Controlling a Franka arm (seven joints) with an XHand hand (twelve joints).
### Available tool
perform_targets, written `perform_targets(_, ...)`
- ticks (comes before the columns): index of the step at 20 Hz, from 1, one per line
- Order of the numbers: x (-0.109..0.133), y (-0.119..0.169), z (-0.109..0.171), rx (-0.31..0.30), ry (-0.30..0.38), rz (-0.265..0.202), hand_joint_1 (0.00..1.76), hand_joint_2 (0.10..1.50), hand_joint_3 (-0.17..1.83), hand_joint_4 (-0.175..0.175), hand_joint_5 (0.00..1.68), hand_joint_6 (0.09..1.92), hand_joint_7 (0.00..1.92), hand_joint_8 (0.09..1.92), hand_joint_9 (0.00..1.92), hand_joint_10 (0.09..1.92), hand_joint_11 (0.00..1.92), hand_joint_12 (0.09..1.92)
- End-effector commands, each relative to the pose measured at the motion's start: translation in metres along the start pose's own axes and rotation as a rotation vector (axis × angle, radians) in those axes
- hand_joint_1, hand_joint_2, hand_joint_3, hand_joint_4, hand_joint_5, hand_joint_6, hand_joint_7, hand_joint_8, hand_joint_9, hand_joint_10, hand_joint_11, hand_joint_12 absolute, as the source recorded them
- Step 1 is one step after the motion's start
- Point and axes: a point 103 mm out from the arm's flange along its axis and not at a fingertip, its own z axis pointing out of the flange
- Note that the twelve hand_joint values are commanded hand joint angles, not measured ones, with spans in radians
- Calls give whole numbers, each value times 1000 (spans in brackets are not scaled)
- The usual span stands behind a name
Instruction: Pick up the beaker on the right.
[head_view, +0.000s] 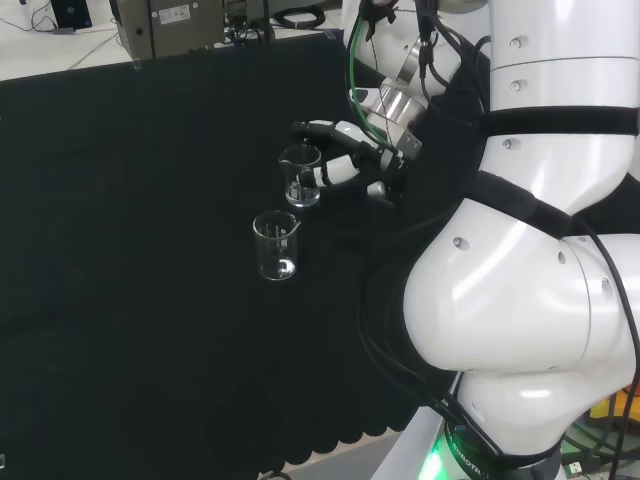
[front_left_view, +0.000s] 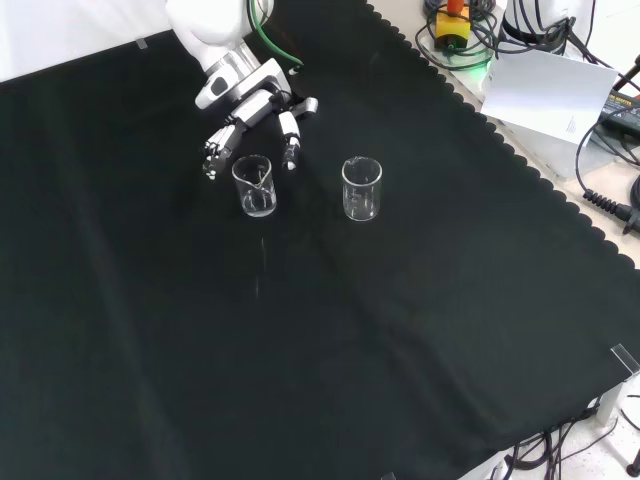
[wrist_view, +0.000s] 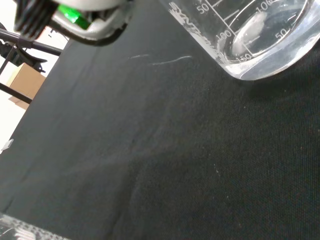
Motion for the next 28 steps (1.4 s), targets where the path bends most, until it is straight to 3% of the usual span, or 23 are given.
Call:
perform_targets(1,-1,3,5,-36,16,10,961,568,513,11,406,87,225,541,318,569,0,1226)
perform_targets(15,-9,12,11,-41,103,13,1011,544,588,4,439,87,266,579,375,560,0,1269)
perform_targets(28,-3,20,22,-13,119,-11,991,514,638,4,449,87,261,598,385,557,0,1285)
